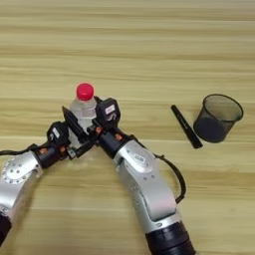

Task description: Move the objects on the table

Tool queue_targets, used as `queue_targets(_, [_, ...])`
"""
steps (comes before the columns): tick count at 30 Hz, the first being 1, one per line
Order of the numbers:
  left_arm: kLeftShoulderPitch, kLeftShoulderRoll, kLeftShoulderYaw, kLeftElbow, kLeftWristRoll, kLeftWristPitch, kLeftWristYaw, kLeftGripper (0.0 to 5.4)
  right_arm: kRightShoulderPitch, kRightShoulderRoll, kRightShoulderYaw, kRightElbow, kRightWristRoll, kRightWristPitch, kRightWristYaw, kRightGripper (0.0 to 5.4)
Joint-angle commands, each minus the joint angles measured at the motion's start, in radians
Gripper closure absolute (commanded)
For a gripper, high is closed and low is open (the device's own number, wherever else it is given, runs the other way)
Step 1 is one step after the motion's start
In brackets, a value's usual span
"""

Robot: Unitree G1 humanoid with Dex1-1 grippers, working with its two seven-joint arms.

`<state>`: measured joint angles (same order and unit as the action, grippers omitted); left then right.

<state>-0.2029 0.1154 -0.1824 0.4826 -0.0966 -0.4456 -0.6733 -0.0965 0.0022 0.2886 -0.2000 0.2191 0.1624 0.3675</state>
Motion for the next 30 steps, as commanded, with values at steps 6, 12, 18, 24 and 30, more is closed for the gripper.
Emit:
queue_targets(6, [-0.032,0.000,0.036,0.002,-0.019,-0.006,0.013,2.22,0.016,-0.059,0.056,-0.040,0.003,0.013,0.089,0.21])
queue_targets(12, [-0.044,0.003,0.064,-0.007,-0.037,-0.002,0.020,2.25,0.020,-0.076,0.021,-0.068,0.042,0.010,0.103,0.00])
queue_targets(18, [-0.071,0.020,0.121,-0.006,-0.069,0.013,0.035,2.25,0.021,-0.081,-0.007,-0.080,0.060,0.008,0.103,0.00])
queue_targets(24, [-0.097,0.032,0.180,-0.001,-0.098,0.021,0.067,2.25,0.012,-0.080,-0.081,-0.064,0.068,-0.009,0.068,0.00])
queue_targets(30, [-0.138,0.051,0.230,0.084,-0.086,0.022,0.120,2.25,-0.029,-0.072,-0.224,0.021,0.034,-0.072,-0.048,0.00])
